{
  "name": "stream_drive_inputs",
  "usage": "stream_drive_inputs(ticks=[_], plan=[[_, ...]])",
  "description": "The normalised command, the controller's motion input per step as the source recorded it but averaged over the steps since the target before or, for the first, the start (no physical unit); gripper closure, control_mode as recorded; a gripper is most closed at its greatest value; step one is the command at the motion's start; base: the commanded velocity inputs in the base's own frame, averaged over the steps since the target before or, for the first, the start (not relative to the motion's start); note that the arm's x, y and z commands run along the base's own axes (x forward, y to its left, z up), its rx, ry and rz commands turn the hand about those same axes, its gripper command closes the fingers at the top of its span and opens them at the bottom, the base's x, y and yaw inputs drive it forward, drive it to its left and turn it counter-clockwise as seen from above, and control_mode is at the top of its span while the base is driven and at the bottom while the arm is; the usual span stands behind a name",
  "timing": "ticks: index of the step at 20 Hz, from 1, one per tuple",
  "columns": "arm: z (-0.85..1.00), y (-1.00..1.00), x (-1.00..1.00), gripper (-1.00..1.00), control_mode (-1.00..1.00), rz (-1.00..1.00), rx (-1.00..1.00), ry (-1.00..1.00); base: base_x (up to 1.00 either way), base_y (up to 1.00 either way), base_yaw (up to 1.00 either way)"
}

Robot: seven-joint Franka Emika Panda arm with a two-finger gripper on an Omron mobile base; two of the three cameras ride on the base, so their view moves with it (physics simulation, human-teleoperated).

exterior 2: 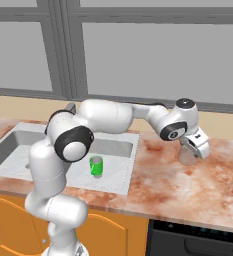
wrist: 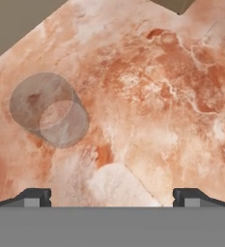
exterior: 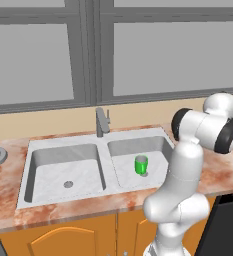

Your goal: Move any existing items from the left basin to the right basin for drying. Then move the glass cup from the counter to the left basin of the sink for washing.

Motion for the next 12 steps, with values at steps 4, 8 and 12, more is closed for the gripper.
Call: stream_drive_inputs(ticks=[4,8,12], plan=[[-0.11,0.0,0.0,-1.0,-1.0,0.0,0.0,0.0,0.0,0.0,0.0],[-0.14,0.0,0.0,-1.0,-1.0,0.0,0.0,0.0,0.0,0.0,0.0],[-0.13,0.0,0.0,-1.0,-1.0,0.0,0.0,0.0,0.0,0.0,0.0]])
